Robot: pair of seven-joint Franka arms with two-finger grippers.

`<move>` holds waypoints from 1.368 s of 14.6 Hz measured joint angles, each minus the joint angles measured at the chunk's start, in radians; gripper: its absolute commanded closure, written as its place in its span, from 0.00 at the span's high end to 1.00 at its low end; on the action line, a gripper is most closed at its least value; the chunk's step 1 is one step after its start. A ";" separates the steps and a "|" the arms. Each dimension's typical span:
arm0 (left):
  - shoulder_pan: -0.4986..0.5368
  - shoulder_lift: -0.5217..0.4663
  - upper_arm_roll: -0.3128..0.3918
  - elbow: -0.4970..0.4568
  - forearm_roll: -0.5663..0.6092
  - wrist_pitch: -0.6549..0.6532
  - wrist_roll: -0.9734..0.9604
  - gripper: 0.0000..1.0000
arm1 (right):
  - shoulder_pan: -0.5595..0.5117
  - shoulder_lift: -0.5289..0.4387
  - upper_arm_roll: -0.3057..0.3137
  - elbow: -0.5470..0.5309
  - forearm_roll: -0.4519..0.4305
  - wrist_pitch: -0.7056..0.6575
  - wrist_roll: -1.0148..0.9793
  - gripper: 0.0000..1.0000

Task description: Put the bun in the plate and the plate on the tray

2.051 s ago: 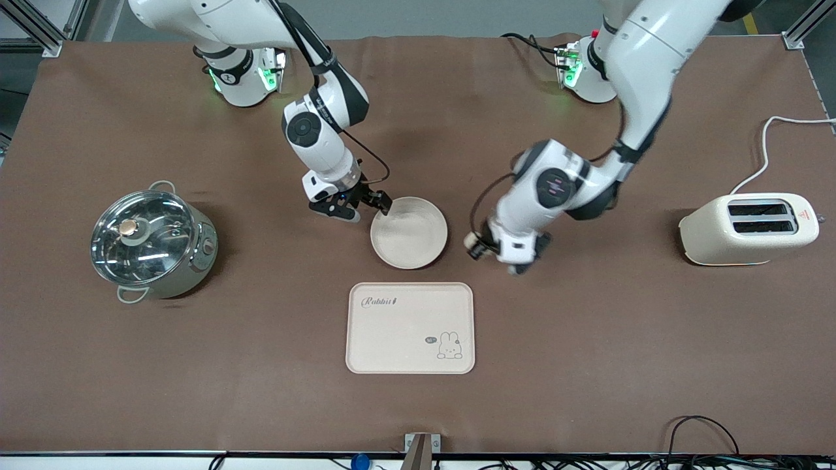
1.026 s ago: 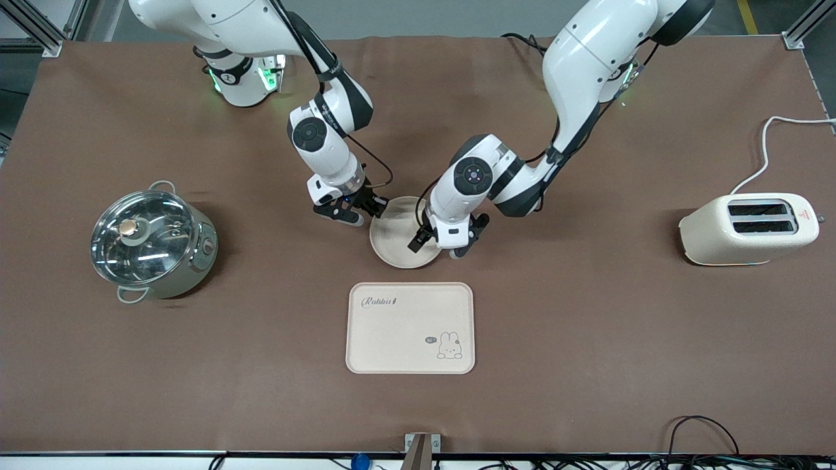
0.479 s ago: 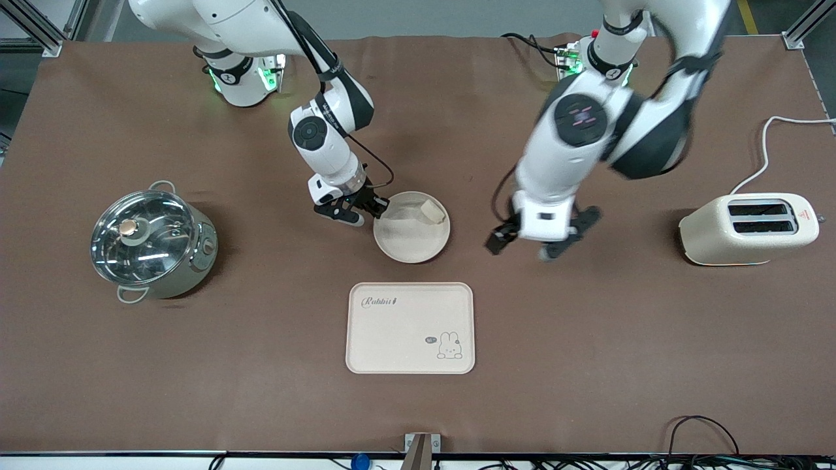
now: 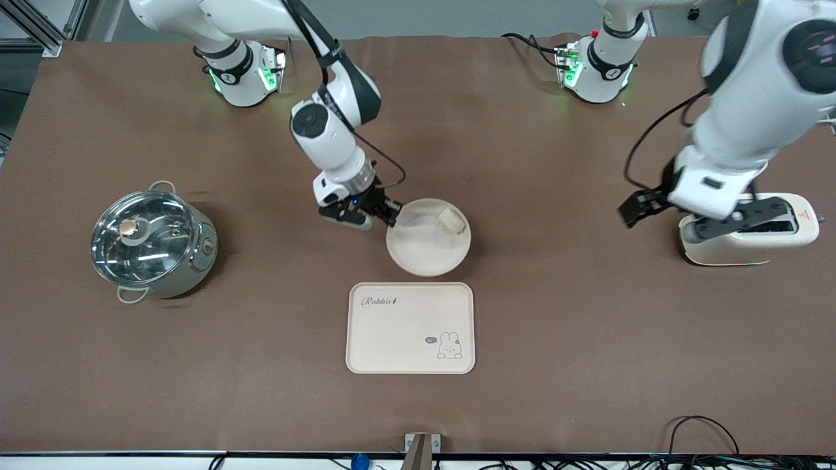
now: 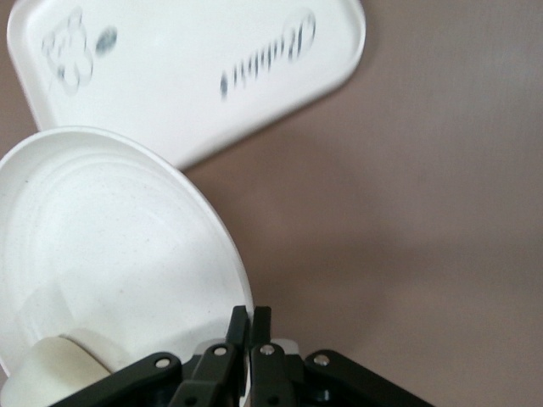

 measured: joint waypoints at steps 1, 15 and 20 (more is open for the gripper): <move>0.032 -0.021 0.000 0.004 0.000 -0.019 0.076 1.00 | -0.007 0.041 -0.028 0.069 0.000 -0.053 0.000 0.00; -0.110 -0.181 0.240 -0.003 -0.043 -0.200 0.404 1.00 | -0.119 0.416 -0.066 0.530 0.000 -0.174 0.012 0.20; -0.121 -0.181 0.234 -0.013 -0.047 -0.201 0.404 1.00 | -0.120 0.417 -0.067 0.536 0.000 -0.169 0.016 1.00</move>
